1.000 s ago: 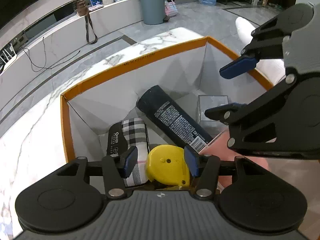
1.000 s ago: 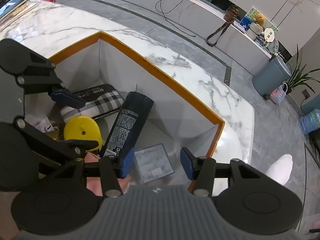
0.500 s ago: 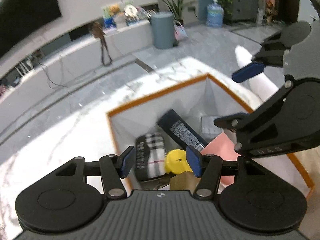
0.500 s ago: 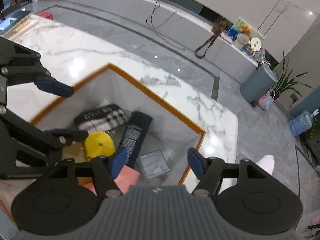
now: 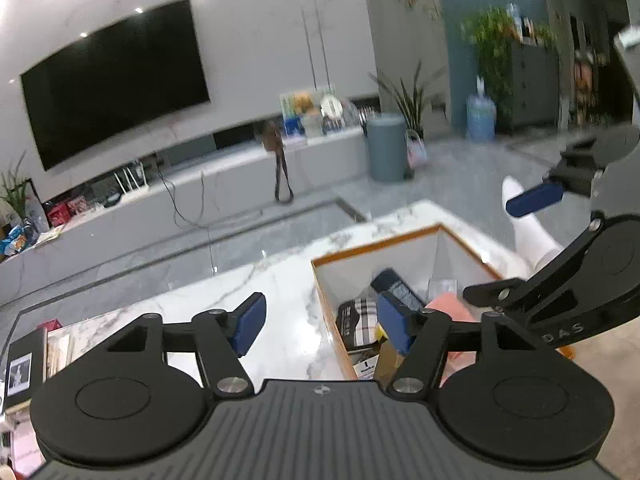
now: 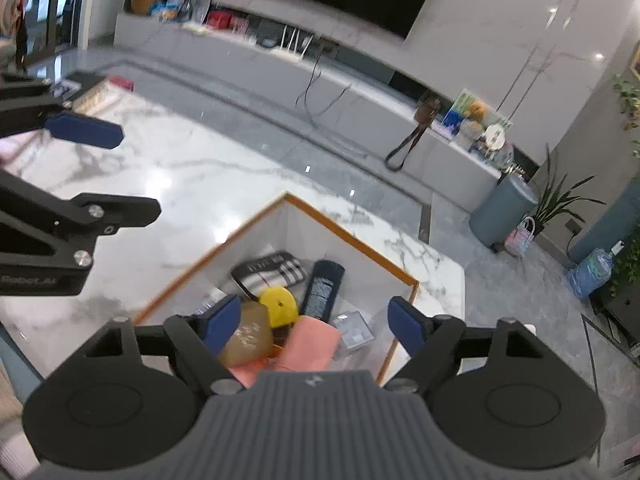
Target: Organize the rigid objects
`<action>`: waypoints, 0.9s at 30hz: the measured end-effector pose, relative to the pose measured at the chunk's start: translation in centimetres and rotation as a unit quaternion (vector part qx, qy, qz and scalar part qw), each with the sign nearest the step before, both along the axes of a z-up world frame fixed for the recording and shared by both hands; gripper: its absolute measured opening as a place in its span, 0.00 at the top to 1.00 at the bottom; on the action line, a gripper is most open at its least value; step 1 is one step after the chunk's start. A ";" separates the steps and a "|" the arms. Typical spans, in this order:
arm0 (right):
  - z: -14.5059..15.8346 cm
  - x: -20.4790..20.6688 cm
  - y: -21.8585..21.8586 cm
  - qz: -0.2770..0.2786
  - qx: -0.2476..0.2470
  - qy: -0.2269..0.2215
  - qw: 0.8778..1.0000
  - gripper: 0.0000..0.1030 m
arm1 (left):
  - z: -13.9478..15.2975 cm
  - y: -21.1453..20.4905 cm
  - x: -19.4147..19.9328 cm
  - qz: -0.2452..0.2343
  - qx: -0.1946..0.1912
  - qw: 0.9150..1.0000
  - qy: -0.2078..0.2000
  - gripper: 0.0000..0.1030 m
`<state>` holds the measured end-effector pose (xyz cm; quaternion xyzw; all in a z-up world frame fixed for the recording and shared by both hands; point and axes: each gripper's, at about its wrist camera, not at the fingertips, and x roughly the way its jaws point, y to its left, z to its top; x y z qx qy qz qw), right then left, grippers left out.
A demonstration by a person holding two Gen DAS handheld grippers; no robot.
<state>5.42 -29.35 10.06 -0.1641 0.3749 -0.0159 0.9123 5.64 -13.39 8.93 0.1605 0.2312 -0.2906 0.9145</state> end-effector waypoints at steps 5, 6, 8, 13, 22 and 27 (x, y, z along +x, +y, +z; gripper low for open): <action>0.3 -4.4 2.2 -0.016 0.006 -0.071 0.997 0.14 | -0.4 2.2 -3.0 0.028 -0.039 0.999 -0.017 0.10; 0.2 -5.4 2.5 -0.024 0.013 -0.088 0.996 0.13 | -0.6 2.8 -3.3 0.033 -0.049 0.998 -0.018 0.07; -0.2 -7.1 2.9 -0.047 0.034 -0.117 0.991 0.09 | -1.2 3.9 -4.1 0.051 -0.069 0.996 -0.023 0.03; -2.6 -10.5 2.9 -0.107 0.100 -0.175 0.974 0.02 | -3.2 5.5 -5.1 0.117 -0.083 0.989 -0.024 0.00; -9.1 -12.8 3.8 -0.175 0.140 -0.218 0.950 0.02 | -6.8 6.1 -5.8 0.174 -0.073 0.982 -0.002 0.00; -11.3 -11.8 4.0 -0.169 0.143 -0.197 0.955 0.02 | -7.6 5.7 -5.8 0.177 -0.041 0.983 0.003 0.00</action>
